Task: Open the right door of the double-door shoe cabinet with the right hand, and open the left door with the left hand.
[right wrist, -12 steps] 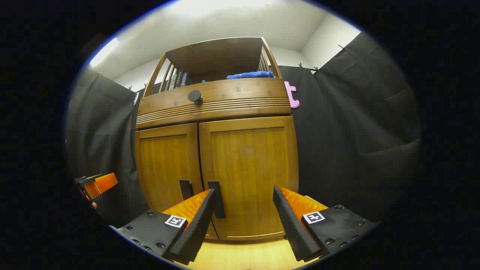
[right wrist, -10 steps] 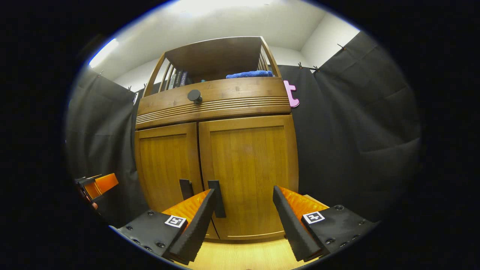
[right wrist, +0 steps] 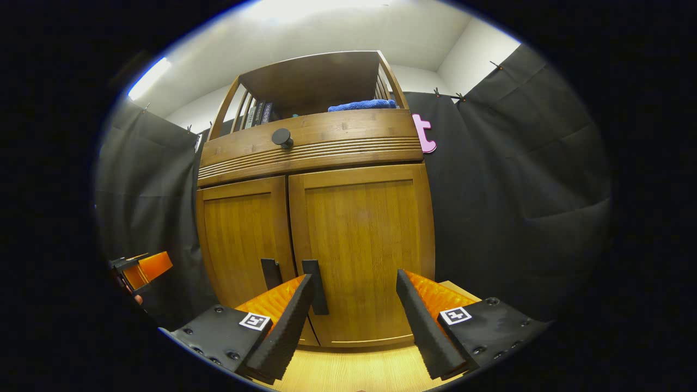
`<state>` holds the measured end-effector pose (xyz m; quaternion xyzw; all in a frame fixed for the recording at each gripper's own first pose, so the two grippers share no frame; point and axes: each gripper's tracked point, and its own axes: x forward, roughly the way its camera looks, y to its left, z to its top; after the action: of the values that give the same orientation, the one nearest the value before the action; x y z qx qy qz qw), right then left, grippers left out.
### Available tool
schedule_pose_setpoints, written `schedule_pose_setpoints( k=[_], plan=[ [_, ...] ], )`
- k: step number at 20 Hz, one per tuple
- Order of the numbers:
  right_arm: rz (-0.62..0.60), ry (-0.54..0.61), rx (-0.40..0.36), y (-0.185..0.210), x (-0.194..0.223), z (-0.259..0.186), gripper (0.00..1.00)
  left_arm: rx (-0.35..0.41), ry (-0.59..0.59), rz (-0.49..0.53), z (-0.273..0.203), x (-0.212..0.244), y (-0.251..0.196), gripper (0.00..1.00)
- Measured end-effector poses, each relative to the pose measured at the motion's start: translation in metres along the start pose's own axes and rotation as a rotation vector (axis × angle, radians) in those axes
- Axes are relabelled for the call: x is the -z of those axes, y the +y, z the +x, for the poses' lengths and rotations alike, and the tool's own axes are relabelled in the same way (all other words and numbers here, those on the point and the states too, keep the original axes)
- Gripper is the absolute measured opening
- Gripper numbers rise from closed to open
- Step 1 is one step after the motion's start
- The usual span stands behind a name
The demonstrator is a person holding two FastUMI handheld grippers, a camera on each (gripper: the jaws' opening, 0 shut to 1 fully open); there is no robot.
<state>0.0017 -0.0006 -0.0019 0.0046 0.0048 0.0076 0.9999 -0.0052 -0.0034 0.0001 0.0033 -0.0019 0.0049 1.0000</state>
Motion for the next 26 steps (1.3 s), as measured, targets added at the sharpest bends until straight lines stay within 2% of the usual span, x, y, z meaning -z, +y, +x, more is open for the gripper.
schedule_pose_setpoints(
  k=[2,4,10,11,13,14,15,16,18,19,20,22,23,24,25,26],
  plan=[
    [0.004,-0.004,0.002,-0.001,0.0,0.0,0.89,-0.001,0.004,-0.003,0.002,0.001,0.001,0.94],
    [0.008,-0.025,0.012,-0.002,-0.005,-0.002,0.98,-0.007,0.005,-0.001,0.0,0.002,0.001,0.98],
    [-0.009,-0.057,-0.024,0.014,-0.015,0.015,0.97,-0.017,-0.001,0.011,-0.003,-0.001,0.005,0.98],
    [-0.005,-0.066,-0.045,0.021,-0.017,0.023,0.97,-0.02,-0.004,0.012,-0.002,-0.002,0.006,0.94],
    [-0.003,-0.072,-0.073,0.03,-0.016,0.041,0.98,-0.028,-0.003,0.004,-0.003,-0.001,0.007,0.98],
    [0.001,-0.066,-0.083,0.035,-0.014,0.052,0.98,-0.028,0.001,-0.004,-0.003,0.0,0.007,0.98],
    [0.006,-0.055,-0.09,0.039,-0.01,0.062,0.89,-0.027,0.004,-0.011,-0.004,0.001,0.008,0.98],
    [0.013,-0.047,-0.096,0.043,-0.008,0.071,0.89,-0.031,0.007,-0.013,-0.004,0.001,0.009,0.94],
    [0.016,-0.03,-0.104,0.049,-0.001,0.084,0.89,-0.042,0.014,-0.009,-0.003,0.002,0.013,0.94],
    [0.014,-0.023,-0.112,0.051,0.002,0.09,0.98,-0.047,0.017,-0.006,-0.003,0.003,0.016,0.94],
    [0.007,-0.014,-0.114,0.054,0.005,0.098,0.89,-0.049,0.017,-0.004,-0.003,0.003,0.018,0.98],
    [-0.001,0.011,-0.105,0.053,0.018,0.108,0.89,-0.047,0.019,0.005,-0.006,0.005,0.018,0.98],
    [0.003,0.024,-0.108,0.055,0.024,0.113,0.89,-0.046,0.018,0.011,-0.006,0.004,0.018,0.94],
    [0.005,0.039,-0.114,0.058,0.028,0.119,0.98,-0.044,0.017,0.014,-0.005,0.003,0.018,0.94],
    [0.004,0.055,-0.118,0.061,0.035,0.125,0.97,-0.043,0.015,0.016,-0.005,0.003,0.018,0.98],
    [-0.001,0.071,-0.12,0.063,0.042,0.13,0.98,-0.041,0.014,0.017,-0.007,0.003,0.019,0.94]
  ],
)
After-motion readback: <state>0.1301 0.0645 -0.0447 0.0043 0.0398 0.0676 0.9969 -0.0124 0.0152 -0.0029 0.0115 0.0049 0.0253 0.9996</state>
